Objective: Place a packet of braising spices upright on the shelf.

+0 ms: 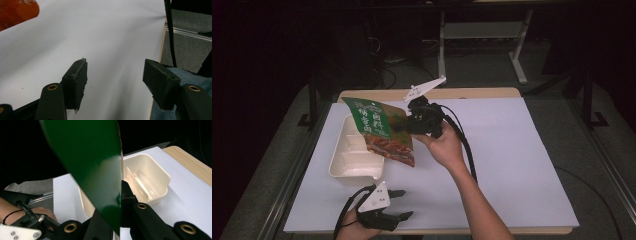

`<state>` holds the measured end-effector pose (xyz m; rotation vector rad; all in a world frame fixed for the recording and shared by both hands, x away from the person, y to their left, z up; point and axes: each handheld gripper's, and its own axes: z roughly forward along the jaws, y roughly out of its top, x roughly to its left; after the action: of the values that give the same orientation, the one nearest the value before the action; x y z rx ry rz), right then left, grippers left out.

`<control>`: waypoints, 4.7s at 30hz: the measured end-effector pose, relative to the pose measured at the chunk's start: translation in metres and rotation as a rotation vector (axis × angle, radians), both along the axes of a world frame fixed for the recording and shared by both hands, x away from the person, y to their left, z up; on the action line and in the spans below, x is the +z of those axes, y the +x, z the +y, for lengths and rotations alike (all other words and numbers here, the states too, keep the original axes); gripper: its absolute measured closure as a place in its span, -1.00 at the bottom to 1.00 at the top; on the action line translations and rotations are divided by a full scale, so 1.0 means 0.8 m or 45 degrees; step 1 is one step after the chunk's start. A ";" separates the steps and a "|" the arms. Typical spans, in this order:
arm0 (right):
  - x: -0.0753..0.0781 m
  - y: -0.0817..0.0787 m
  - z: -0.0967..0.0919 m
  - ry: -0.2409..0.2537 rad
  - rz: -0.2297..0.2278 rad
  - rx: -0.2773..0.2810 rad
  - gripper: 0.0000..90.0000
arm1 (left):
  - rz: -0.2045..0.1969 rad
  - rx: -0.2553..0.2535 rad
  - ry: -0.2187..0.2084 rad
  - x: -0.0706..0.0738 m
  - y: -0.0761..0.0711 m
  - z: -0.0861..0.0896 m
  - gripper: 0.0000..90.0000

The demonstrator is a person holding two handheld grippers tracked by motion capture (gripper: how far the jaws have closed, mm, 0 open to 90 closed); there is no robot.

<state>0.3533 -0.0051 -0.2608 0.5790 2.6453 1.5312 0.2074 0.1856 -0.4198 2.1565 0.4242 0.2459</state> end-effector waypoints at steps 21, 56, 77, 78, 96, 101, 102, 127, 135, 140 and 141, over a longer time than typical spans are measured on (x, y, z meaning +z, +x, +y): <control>-0.001 0.004 0.062 0.036 -0.011 0.088 0.99 | -0.021 -0.001 -0.027 0.001 -0.002 0.004 -0.24; -0.045 0.013 0.119 0.046 0.067 0.138 0.99 | -0.038 -0.037 0.004 0.001 -0.006 -0.001 -0.30; -0.078 0.029 0.121 0.116 0.101 0.046 0.99 | -0.037 -0.032 -0.012 0.001 -0.007 -0.001 -0.31; -0.080 0.030 0.120 0.119 0.097 0.048 0.99 | -0.036 -0.033 -0.008 0.001 -0.007 -0.001 -0.31; -0.096 0.035 0.110 0.143 0.089 0.081 0.97 | -0.033 -0.023 -0.005 0.000 -0.005 -0.002 -0.33; -0.095 0.036 0.108 0.118 0.093 0.046 0.77 | -0.036 -0.019 -0.011 -0.001 -0.004 -0.002 -0.34; -0.096 0.037 0.107 0.121 0.096 0.042 0.75 | -0.037 -0.018 -0.013 -0.001 -0.004 -0.002 -0.34; -0.075 0.017 0.047 0.100 0.084 0.026 0.32 | -0.032 0.029 0.017 -0.003 0.005 0.002 -0.37; -0.076 0.013 0.021 0.097 0.101 0.005 0.26 | -0.019 0.043 -0.006 -0.004 0.005 0.002 -0.37; -0.074 0.010 0.006 0.096 0.101 -0.012 0.23 | -0.021 0.043 -0.005 -0.005 0.006 0.002 -0.37; -0.074 0.010 0.003 0.095 0.103 -0.013 0.22 | -0.019 0.044 -0.002 -0.005 0.006 0.002 -0.37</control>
<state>0.3610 -0.0026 -0.3199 0.6713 2.6481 1.6445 0.2119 0.1869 -0.4234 2.1457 0.4532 0.2802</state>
